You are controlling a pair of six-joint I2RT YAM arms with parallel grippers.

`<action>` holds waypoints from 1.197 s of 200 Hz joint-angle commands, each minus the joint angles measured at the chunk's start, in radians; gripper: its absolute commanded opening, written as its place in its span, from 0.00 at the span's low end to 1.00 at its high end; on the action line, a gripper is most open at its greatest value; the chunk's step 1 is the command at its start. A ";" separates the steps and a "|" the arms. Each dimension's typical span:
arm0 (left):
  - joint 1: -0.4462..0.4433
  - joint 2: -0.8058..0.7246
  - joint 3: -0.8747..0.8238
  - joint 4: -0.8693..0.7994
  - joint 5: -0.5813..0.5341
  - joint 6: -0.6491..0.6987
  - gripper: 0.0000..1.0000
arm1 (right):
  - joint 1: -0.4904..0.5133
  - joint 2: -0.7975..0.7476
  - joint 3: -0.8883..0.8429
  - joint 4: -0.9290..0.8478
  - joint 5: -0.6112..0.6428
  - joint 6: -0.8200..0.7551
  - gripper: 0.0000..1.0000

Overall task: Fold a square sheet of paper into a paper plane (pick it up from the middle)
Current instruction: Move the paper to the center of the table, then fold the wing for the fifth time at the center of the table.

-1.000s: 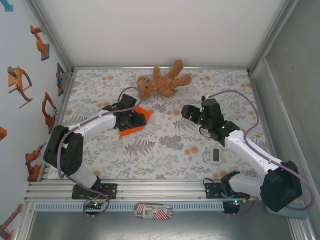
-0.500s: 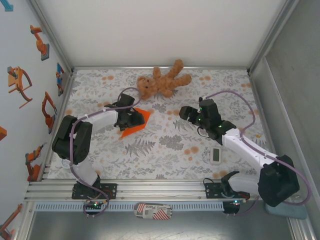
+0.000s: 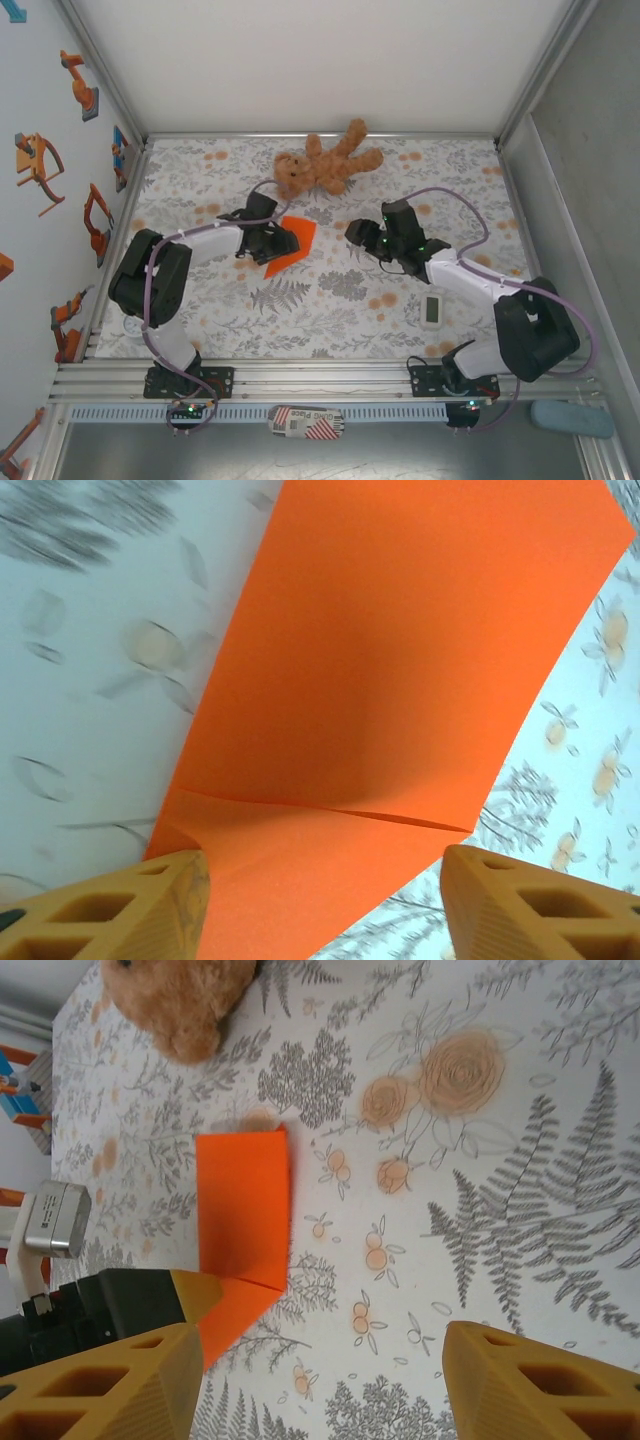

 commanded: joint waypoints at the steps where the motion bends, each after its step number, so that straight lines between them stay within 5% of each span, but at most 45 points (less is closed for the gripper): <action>1: -0.070 0.020 -0.021 -0.008 0.024 -0.033 0.59 | 0.029 0.033 -0.008 0.035 -0.005 0.071 0.62; 94: -0.110 0.014 -0.063 0.019 -0.002 -0.099 0.31 | 0.166 0.176 -0.063 0.177 0.000 0.279 0.47; 239: 0.019 0.016 -0.184 0.179 0.244 -0.262 0.21 | 0.172 0.333 0.029 0.172 -0.008 0.301 0.29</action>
